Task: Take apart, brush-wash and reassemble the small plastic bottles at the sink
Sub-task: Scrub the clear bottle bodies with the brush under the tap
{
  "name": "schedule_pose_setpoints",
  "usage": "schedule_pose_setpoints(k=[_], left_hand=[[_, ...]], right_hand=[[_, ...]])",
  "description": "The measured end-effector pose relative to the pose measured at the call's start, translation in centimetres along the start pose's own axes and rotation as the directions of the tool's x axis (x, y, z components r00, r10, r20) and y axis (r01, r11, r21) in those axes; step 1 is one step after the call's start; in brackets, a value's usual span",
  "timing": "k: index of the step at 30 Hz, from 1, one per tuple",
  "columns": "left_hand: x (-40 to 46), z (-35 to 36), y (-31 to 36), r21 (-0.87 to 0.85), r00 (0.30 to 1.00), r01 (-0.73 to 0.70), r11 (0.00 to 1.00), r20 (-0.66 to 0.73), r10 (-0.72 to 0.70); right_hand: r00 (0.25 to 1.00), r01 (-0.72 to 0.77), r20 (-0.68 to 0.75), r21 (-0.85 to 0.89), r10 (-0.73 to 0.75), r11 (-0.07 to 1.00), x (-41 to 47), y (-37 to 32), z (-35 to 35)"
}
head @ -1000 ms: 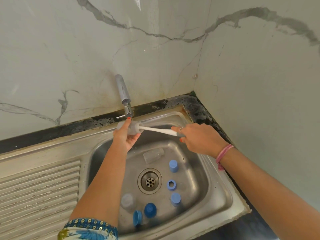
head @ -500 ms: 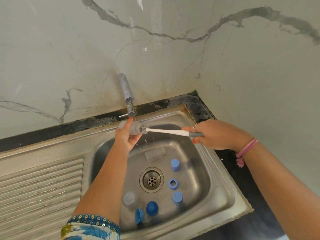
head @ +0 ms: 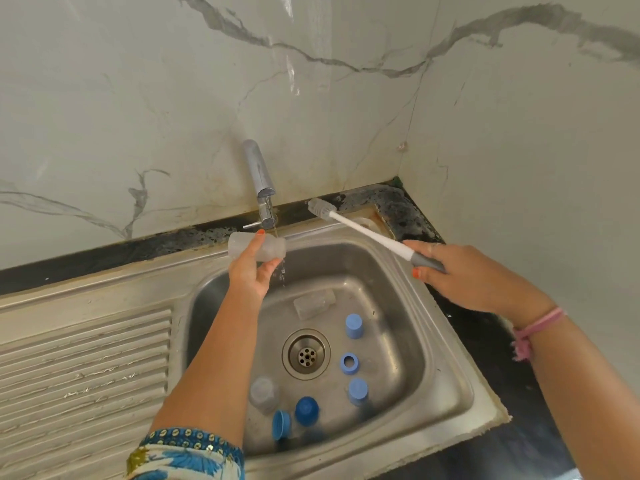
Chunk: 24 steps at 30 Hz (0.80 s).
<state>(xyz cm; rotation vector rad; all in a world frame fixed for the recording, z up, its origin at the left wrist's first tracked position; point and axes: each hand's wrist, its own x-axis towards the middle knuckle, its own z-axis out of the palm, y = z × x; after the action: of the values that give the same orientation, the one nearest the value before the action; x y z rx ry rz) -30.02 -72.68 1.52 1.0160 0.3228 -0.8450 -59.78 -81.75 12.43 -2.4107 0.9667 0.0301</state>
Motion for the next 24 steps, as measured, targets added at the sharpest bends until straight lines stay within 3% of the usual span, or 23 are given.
schedule_pose_setpoints(k=[4,10,13,18,24], left_hand=[[-1.1,1.0,-1.0,-0.002,0.997,-0.013,1.0,0.079,0.013],[-0.3,0.6,-1.6,-0.072,0.996,-0.089,0.993,-0.001,0.089],[-0.3,-0.2,-2.0,0.037,0.992,-0.122,0.992,0.042,0.12],[-0.3,-1.6,-1.1,0.211,0.963,-0.226,0.951,0.195,0.185],[0.8,-3.5,0.1,0.375,0.946,-0.17,0.911,0.322,0.044]], right_hand=[[1.0,0.013,0.004,-0.058,-0.013,0.998,-0.4,-3.9,4.3],[1.0,0.014,-0.017,-0.248,-0.018,0.969,-2.8,-7.4,9.5],[0.999,-0.054,-0.004,-0.161,0.054,0.986,-1.0,-7.6,8.9],[1.0,-0.023,-0.002,-0.142,0.023,0.99,-0.3,-8.2,8.1],[0.993,-0.046,0.108,-0.085,0.055,0.995,0.8,-7.3,7.5]])
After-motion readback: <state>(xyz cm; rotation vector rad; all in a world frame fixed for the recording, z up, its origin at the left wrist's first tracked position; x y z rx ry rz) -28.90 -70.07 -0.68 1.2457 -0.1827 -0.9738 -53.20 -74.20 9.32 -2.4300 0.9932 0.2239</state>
